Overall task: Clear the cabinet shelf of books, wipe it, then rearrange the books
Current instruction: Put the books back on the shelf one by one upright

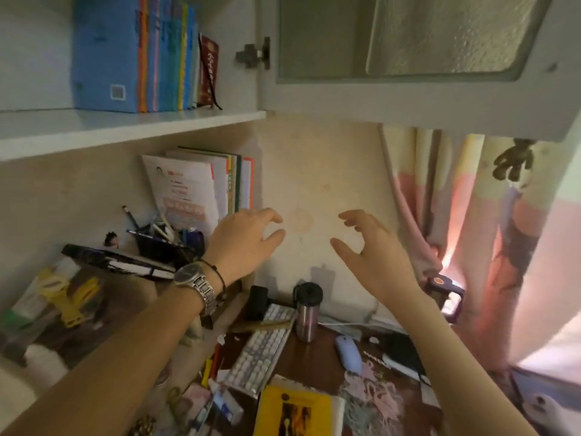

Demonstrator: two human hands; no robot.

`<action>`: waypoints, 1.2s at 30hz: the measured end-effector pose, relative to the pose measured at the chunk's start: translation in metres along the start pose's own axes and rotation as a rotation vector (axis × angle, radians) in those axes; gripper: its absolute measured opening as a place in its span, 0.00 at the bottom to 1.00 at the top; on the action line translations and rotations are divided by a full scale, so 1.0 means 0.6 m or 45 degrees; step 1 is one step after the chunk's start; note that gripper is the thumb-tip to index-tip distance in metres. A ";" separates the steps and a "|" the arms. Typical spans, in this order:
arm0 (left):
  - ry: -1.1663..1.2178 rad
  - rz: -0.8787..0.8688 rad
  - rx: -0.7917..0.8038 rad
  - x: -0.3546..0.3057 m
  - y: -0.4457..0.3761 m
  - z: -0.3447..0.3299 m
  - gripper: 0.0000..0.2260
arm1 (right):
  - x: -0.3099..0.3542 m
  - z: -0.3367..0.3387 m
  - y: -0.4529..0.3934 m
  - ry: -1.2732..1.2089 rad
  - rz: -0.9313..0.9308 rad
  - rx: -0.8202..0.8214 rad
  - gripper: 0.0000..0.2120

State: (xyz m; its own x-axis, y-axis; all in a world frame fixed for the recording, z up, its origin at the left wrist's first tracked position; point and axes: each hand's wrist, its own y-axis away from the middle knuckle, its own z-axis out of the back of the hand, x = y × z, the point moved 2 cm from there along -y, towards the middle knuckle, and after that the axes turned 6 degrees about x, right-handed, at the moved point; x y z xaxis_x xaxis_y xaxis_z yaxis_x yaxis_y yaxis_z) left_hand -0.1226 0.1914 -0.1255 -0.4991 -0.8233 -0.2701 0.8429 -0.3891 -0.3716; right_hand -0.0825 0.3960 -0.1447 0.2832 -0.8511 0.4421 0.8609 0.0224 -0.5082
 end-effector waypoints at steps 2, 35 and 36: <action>0.046 -0.024 0.055 -0.020 0.009 -0.044 0.14 | -0.034 -0.002 0.042 0.012 -0.075 -0.001 0.19; 0.655 0.236 1.408 -0.225 0.348 -0.733 0.20 | -0.390 -0.193 0.731 -0.344 -1.592 0.208 0.33; 0.691 0.246 1.434 -0.226 0.353 -0.739 0.22 | -0.390 -0.197 0.733 -0.355 -1.597 0.199 0.33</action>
State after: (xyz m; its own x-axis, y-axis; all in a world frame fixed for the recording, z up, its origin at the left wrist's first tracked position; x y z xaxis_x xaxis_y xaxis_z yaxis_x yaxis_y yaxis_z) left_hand 0.0346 0.4039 -0.5612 -0.1421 -0.7347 -0.6634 0.4812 -0.6369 0.6023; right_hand 0.1796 0.5431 -0.5592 -0.6869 -0.1984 0.6992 0.6359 -0.6298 0.4460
